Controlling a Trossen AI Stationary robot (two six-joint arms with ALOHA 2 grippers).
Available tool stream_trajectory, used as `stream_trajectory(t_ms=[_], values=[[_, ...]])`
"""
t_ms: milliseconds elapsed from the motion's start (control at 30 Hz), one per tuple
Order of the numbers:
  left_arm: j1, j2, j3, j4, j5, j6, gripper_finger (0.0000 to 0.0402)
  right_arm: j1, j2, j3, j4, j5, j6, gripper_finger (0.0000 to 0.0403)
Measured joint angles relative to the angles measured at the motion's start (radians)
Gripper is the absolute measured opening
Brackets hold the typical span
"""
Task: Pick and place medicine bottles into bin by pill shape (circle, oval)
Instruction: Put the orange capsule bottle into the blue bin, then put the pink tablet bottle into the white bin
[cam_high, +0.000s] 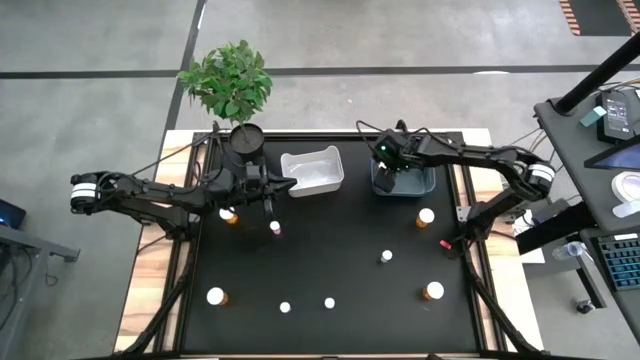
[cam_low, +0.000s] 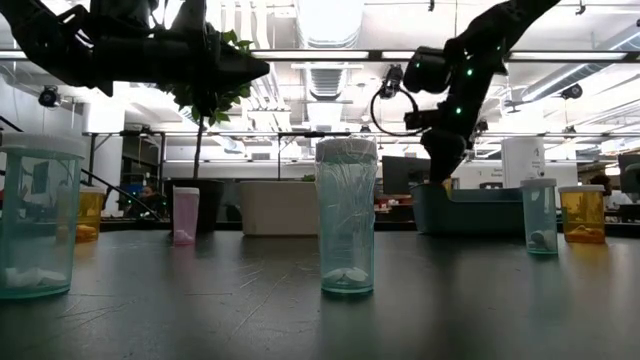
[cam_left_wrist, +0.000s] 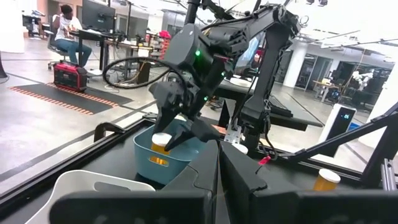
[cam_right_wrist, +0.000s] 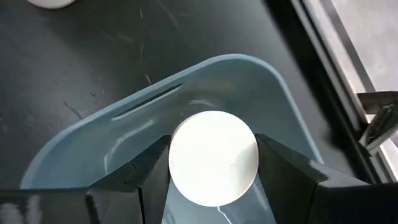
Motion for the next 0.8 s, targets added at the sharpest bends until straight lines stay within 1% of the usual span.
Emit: stream_trajectory(t_ms=[133, 367, 633, 800], values=[[0.0, 0.0, 0.0, 0.0, 0.0, 0.0, 0.0, 0.0, 0.025, 0.0, 0.004, 0.0, 0.0, 0.0203], [0.0, 0.0, 0.0, 0.0, 0.0, 0.0, 0.0, 0.0, 0.03, 0.0, 0.006, 0.001, 0.012, 0.0209], [0.0, 0.0, 0.0, 0.0, 0.0, 0.0, 0.0, 0.0, 0.029, 0.0, 0.005, 0.001, 0.016, 0.0267], [0.0, 0.0, 0.0, 0.0, 0.0, -0.001, 0.0, 0.0, 0.028, 0.0, 0.004, 0.009, 0.016, 0.0286]])
